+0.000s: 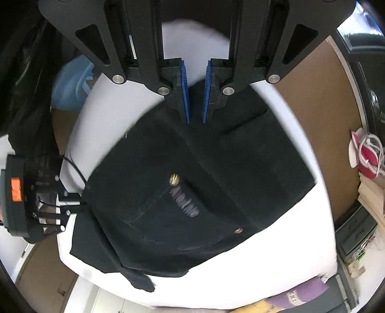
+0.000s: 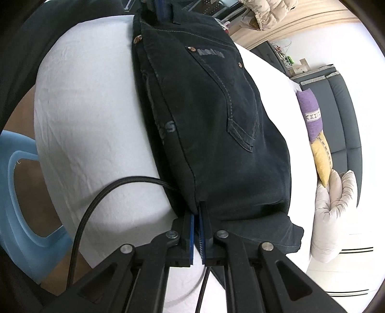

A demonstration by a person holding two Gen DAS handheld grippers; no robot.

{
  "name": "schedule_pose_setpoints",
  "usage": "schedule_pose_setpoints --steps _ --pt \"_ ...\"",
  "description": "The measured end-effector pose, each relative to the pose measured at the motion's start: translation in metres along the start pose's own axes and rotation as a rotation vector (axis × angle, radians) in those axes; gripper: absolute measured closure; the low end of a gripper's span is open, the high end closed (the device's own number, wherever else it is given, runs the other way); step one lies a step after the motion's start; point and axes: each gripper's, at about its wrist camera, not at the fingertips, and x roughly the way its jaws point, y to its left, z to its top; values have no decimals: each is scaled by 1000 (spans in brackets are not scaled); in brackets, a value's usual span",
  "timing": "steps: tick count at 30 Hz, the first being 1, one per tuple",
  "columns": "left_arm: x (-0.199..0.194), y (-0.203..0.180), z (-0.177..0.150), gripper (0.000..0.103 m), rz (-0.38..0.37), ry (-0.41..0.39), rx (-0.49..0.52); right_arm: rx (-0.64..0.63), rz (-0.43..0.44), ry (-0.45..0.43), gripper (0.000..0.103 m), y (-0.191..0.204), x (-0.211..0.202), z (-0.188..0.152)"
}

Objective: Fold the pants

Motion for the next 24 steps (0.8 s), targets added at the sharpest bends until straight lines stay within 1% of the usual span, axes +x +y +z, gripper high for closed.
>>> schedule_pose_setpoints --steps 1,3,6,8,10,11,12,13,14,15,16,17,18,20,21,23,24 --pt "-7 1 0 93 1 -14 -17 0 -2 2 95 1 0 0" --pt "-24 -3 8 93 6 -74 -30 -2 -6 6 95 1 0 1" --pt "-34 -15 31 93 -59 -180 -73 -8 -18 10 95 3 -1 1" --pt "-23 -27 56 93 -118 -230 -130 3 -21 8 95 2 -2 0" --pt "-3 -36 79 93 -137 -244 -177 32 -24 3 94 0 -3 -1" --pt "14 -43 90 93 -166 -239 -200 49 -27 -1 91 -1 -5 -2" --pt "29 -47 98 93 -179 -216 -220 80 -23 -7 89 -5 -8 -4" --pt "47 -53 106 93 -170 -179 -233 109 -18 -11 81 -9 -10 -6" --pt "67 -56 108 93 -149 -126 -241 140 -13 -15 66 -13 -13 -9" --pt "77 -59 109 93 -133 -109 -244 196 14 -26 53 -21 -20 -15" --pt "81 -60 108 93 -128 -118 -249 254 60 -47 41 -30 -27 -20" --pt "82 -58 104 93 -136 -124 -260 320 110 -79 41 -39 -35 -27" --pt "82 -57 102 93 -149 -125 -273 443 194 -129 41 -58 -46 -40" --pt "84 -50 96 93 -181 -127 -302 667 345 -201 41 -95 -52 -67" --pt "86 -49 94 93 -190 -127 -309 842 431 -256 41 -126 -49 -92" --pt "90 -46 98 93 -196 -122 -319 1102 511 -322 41 -172 -36 -133" --pt "91 -46 97 93 -193 -120 -319 1277 543 -369 41 -201 -21 -165"
